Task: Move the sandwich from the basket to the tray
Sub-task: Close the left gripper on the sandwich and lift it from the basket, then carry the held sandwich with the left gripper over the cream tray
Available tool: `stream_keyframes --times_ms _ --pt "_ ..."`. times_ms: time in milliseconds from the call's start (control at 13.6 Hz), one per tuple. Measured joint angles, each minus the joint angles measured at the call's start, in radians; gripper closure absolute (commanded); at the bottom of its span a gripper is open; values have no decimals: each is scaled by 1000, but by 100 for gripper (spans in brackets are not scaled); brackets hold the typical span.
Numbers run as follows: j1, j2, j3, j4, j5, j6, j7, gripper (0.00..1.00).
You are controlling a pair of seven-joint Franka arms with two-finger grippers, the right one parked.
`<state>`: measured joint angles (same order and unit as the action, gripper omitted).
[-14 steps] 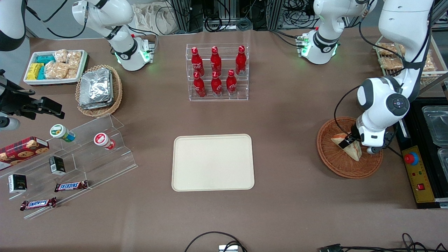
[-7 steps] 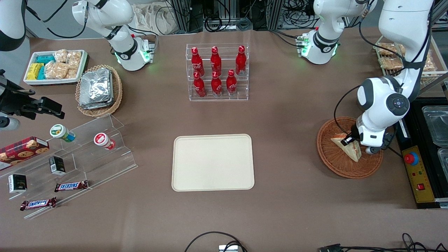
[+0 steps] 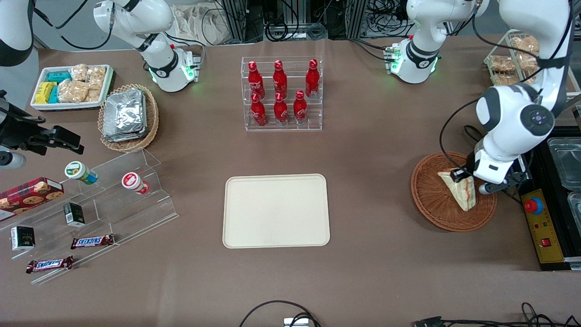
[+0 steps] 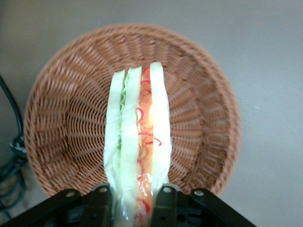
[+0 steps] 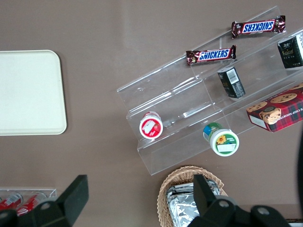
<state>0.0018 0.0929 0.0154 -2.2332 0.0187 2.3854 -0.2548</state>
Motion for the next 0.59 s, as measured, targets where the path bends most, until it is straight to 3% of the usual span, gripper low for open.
stream_keyframes --times_ms 294,589 --pt "-5 -61 -69 86 6 -97 106 90" --pt "-11 -68 -181 128 104 -110 124 89"
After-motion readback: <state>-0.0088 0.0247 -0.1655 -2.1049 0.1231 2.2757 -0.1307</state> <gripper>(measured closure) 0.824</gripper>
